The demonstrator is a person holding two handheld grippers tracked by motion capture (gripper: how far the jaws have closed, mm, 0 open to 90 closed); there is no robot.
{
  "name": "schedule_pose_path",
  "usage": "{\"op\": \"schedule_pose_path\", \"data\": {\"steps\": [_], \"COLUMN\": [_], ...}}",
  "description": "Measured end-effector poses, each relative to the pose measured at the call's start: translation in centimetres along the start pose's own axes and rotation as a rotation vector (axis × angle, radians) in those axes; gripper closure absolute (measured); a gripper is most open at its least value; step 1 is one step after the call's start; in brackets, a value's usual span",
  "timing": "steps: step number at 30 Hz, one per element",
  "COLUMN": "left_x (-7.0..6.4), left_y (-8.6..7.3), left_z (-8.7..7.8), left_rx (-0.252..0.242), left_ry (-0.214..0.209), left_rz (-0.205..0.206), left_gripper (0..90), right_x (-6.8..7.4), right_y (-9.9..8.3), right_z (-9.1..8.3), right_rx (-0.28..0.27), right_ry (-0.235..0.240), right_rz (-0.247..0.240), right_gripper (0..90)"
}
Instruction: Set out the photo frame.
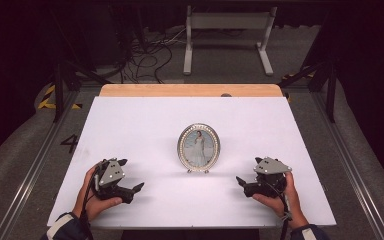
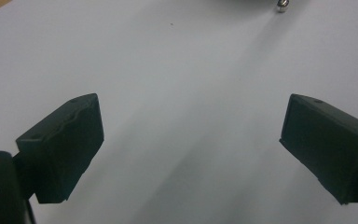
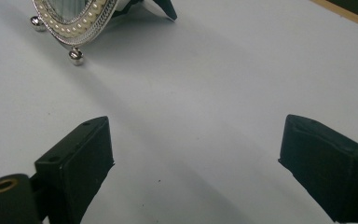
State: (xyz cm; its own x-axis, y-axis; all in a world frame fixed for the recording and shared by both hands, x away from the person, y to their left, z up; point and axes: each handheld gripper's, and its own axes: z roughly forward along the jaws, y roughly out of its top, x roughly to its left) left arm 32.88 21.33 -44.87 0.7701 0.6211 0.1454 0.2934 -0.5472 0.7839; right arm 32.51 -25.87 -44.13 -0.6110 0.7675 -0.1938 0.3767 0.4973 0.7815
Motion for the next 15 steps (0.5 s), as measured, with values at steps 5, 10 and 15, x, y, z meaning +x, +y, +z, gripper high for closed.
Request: {"op": "schedule_pose_path", "data": {"steps": [5, 10, 15], "left_x": [0.3, 0.6, 1.1], "left_y": [-0.9, -1.7, -2.7], "left_z": [-0.8, -1.5, -2.4], "left_rx": [0.006, 0.013, 0.014], "left_ry": [0.011, 0.025, 0.034], "left_rz": [-0.012, -0.019, -0.037], "left_gripper": [6.1, 6.1, 6.2], "right_x": [-0.2, -0.2, -0.4], "right_y": [-0.1, -0.2, -0.7], "right_z": [-0.2, -0.2, -0.4], "right_rx": [-0.015, -0.01, -0.003], "right_ry": [-0.003, -0.002, -0.004], "right_rz": [0.016, 0.017, 0.019], "right_gripper": [9.6, 9.7, 9.8]}}
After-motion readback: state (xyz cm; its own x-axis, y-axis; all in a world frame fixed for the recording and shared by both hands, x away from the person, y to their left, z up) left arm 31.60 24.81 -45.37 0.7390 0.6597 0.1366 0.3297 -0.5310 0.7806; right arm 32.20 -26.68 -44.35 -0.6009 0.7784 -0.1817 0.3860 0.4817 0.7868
